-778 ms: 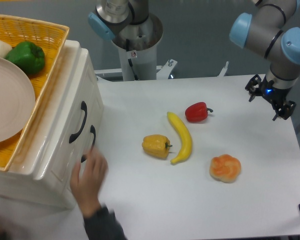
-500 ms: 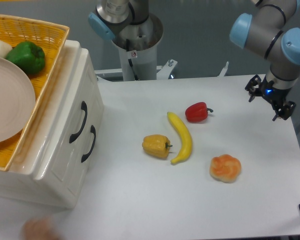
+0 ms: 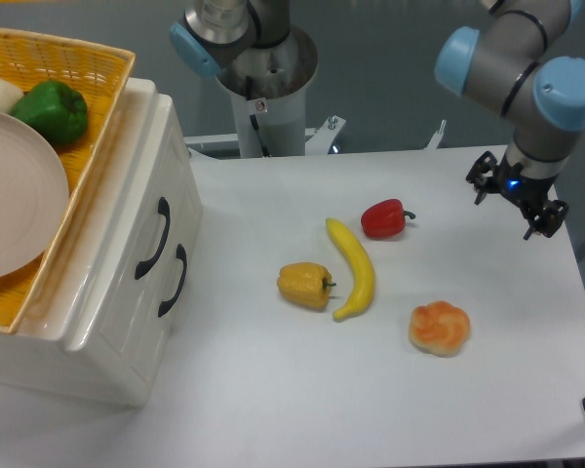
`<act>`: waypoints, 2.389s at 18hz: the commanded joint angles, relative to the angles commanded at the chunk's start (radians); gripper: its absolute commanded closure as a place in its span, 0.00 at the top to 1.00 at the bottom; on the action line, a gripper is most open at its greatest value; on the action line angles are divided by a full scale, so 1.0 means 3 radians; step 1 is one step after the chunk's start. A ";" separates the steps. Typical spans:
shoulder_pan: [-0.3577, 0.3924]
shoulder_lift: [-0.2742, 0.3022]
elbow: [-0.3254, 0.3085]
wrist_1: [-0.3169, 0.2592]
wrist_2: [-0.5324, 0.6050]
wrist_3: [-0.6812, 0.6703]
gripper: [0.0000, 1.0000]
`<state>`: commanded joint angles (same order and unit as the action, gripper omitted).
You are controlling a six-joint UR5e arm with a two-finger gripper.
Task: Slide the top white drawer open
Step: 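Move the gripper across the table toward the white cabinet's upper drawer handle, then lower the gripper onto the black handle of the upper drawer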
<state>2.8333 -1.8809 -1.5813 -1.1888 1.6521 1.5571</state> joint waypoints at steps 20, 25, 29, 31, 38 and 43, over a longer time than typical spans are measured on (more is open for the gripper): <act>-0.1150 0.0834 -0.0215 -0.1166 -0.0562 -0.2437 1.00; -0.1538 0.0747 -0.0170 -0.1140 -0.0690 -0.3062 1.00; -0.1601 0.0722 -0.0159 -0.1110 -0.0838 -0.3288 1.00; -0.1601 0.0706 -0.0159 -0.1059 -0.0869 -0.3339 1.00; -0.1657 0.0507 -0.0026 -0.0854 -0.1069 -0.3712 1.00; -0.1662 0.0476 -0.0057 -0.0854 -0.1207 -0.3860 1.00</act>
<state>2.3347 -1.7380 -1.5984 -1.4450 1.2901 0.3989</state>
